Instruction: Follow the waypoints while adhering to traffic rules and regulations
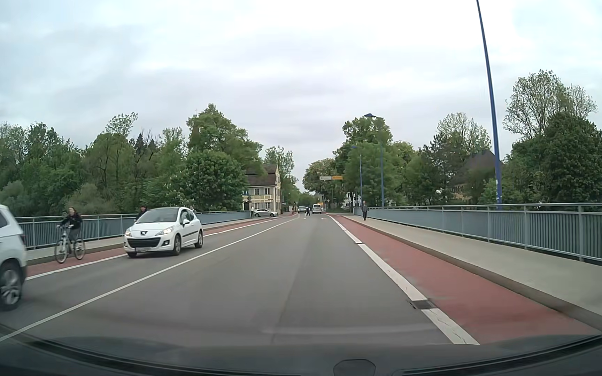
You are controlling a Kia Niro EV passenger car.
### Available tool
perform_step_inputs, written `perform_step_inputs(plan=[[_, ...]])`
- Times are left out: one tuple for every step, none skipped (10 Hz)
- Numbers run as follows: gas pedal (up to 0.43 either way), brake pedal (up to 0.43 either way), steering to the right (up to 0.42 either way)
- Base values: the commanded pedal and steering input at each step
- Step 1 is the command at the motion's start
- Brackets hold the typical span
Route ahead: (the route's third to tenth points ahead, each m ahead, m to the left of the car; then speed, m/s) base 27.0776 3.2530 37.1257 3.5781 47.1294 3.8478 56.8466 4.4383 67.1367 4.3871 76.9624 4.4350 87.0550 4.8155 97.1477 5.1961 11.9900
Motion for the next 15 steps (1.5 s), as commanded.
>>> perform_step_inputs(plan=[[0.138, 0.0, -0.004], [0.13, 0.0, -0.004], [0.13, 0.0, -0.003], [0.118, 0.0, -0.001], [0.118, 0.0, -0.001], [0.118, 0.0, -0.001], [0.118, 0.0, -0.001], [0.118, 0.0, -0.001], [0.118, 0.0, -0.001], [0.11, 0.0, -0.001], [0.11, 0.0, -0.001], [0.098, 0.0, -0.001], [0.087, 0.0, -0.001], [0.079, 0.0, -0.001], [0.067, 0.0, -0.001]])
